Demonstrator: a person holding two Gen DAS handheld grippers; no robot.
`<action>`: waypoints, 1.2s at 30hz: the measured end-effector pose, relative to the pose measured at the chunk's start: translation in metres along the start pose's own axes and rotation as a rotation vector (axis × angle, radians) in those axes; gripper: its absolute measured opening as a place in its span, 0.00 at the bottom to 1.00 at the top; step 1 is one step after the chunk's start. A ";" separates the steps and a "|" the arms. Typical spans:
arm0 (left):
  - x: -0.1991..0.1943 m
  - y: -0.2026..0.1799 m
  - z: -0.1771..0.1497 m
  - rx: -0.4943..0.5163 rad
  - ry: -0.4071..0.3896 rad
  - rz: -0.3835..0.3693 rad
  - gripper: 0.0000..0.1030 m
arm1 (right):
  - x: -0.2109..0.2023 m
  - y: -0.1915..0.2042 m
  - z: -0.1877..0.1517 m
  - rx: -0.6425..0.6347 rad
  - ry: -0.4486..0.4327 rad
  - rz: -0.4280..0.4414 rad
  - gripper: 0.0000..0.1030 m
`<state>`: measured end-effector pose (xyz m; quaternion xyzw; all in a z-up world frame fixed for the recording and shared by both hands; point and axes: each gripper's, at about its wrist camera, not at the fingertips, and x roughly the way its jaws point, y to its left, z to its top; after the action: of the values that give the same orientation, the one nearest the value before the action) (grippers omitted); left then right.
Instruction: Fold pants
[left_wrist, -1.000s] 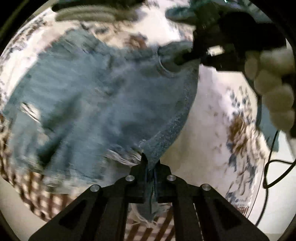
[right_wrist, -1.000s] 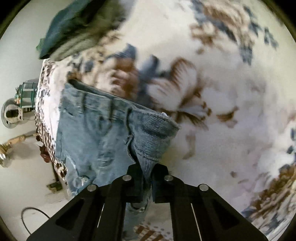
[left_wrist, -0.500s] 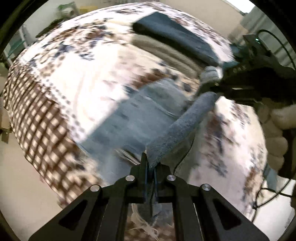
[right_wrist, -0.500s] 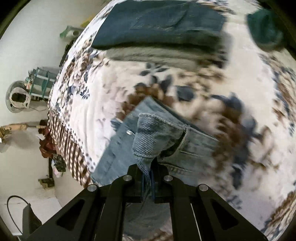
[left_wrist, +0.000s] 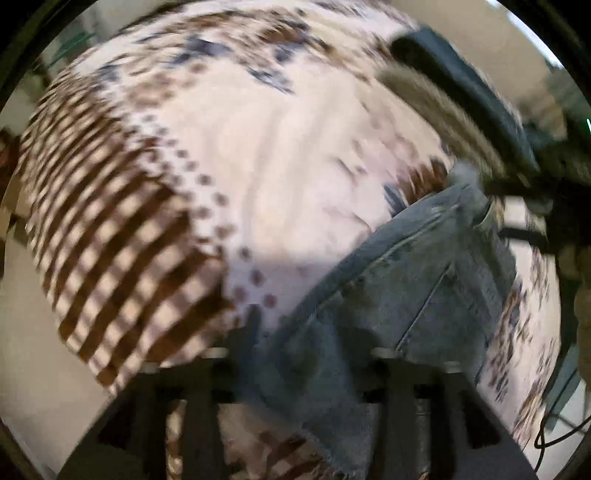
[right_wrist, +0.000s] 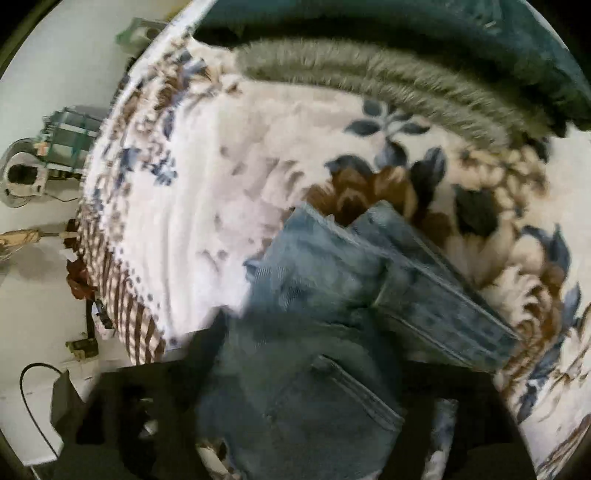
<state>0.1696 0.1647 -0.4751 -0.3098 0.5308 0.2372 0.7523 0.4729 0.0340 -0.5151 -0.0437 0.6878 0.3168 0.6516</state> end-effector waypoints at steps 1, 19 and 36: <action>-0.007 0.009 -0.005 -0.052 -0.012 -0.007 0.58 | -0.011 -0.007 -0.007 -0.005 -0.015 -0.018 0.84; 0.066 -0.059 -0.142 -0.515 0.236 -0.265 0.59 | 0.032 -0.178 -0.044 0.271 0.032 0.234 0.83; 0.019 -0.054 -0.111 0.091 0.209 -0.231 0.05 | -0.031 -0.174 -0.168 0.414 -0.138 0.250 0.22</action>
<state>0.1402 0.0479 -0.5084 -0.3574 0.5774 0.0915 0.7283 0.4137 -0.1979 -0.5604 0.1979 0.6920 0.2492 0.6480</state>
